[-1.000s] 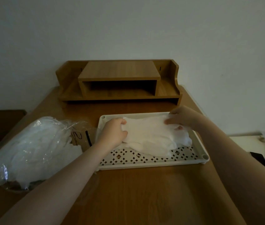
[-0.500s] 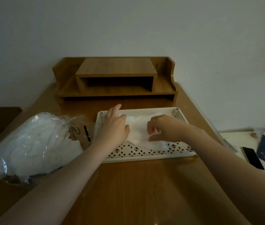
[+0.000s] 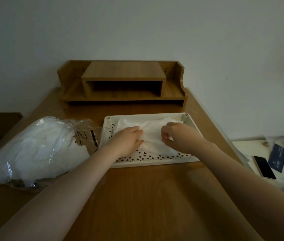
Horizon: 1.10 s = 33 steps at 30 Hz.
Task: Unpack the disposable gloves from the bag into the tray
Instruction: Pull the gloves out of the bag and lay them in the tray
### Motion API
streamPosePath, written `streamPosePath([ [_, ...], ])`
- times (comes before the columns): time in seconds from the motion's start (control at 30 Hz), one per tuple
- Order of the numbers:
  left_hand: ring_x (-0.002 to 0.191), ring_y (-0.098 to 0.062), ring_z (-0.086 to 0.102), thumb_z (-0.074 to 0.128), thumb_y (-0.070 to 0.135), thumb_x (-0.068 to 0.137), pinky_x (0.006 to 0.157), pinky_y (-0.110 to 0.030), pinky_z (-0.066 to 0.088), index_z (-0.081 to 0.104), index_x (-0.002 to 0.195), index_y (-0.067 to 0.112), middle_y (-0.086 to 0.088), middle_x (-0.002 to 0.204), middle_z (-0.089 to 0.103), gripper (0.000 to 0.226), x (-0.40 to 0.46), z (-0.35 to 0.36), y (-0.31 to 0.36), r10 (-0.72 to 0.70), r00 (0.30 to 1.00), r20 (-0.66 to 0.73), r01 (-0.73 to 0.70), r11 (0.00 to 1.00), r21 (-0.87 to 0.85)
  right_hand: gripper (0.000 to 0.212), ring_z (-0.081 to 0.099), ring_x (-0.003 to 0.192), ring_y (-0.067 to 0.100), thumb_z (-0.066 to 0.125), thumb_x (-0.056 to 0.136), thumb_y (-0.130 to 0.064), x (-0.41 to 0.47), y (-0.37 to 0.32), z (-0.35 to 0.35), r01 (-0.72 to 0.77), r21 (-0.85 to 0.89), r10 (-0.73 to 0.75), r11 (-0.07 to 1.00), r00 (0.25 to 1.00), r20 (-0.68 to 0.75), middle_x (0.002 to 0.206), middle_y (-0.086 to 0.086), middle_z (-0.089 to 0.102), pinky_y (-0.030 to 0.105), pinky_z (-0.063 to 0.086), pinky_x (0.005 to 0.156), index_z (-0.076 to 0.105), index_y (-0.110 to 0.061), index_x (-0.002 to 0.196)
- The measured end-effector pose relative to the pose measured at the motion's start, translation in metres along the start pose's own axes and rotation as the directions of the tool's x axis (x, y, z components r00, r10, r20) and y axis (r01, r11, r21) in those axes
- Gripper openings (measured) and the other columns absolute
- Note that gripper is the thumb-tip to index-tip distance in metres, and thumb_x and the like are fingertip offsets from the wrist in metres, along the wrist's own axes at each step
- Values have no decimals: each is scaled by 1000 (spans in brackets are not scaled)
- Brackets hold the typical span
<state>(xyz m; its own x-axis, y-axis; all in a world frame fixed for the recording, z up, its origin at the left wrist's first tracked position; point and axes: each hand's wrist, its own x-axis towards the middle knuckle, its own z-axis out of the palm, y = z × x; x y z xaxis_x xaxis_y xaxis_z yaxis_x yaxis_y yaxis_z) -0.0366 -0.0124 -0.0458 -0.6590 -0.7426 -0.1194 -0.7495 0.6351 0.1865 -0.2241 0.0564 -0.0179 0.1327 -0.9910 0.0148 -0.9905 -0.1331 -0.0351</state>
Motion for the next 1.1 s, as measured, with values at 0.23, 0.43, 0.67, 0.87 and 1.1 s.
streamPosePath([
  [0.23,134,-17,37,25,37,103,108,-31,28,39,142,26,-2,148,39,43,9,3,5,-9,998,-62,-7,969,-248,37,51,105,21,52,93,-42,4,-26,23,-65,-82,47,995,978,-201,117,3,53,29,40,86,52,-15,118],
  [0.43,133,-17,37,26,35,103,104,-27,27,39,142,27,-2,147,40,42,8,3,1,8,996,-88,-34,956,-293,8,59,80,30,63,84,-14,10,-31,24,-127,-112,83,986,938,-337,86,10,62,35,42,72,65,-6,86],
  [0.67,139,-18,28,26,38,102,110,-33,23,37,142,33,-2,153,29,42,2,-2,-8,69,993,-99,-93,962,-256,21,61,70,25,84,64,-4,-1,-4,15,66,-211,-143,975,916,-376,82,5,67,37,50,60,76,-15,80],
  [0.87,143,-17,13,31,57,95,115,-45,8,44,137,39,6,155,23,47,-7,0,-12,63,998,18,-62,997,-55,26,49,99,16,52,92,-37,-13,-6,13,240,-160,-254,958,964,-74,114,-2,59,30,34,83,69,-26,109],
  [1.1,130,-17,37,35,28,101,107,-28,25,56,129,13,-3,140,46,38,8,-12,0,76,954,-292,-116,985,-124,35,48,119,21,38,100,-24,18,-25,11,92,231,-17,969,951,-308,130,6,53,30,38,97,55,-10,127],
])
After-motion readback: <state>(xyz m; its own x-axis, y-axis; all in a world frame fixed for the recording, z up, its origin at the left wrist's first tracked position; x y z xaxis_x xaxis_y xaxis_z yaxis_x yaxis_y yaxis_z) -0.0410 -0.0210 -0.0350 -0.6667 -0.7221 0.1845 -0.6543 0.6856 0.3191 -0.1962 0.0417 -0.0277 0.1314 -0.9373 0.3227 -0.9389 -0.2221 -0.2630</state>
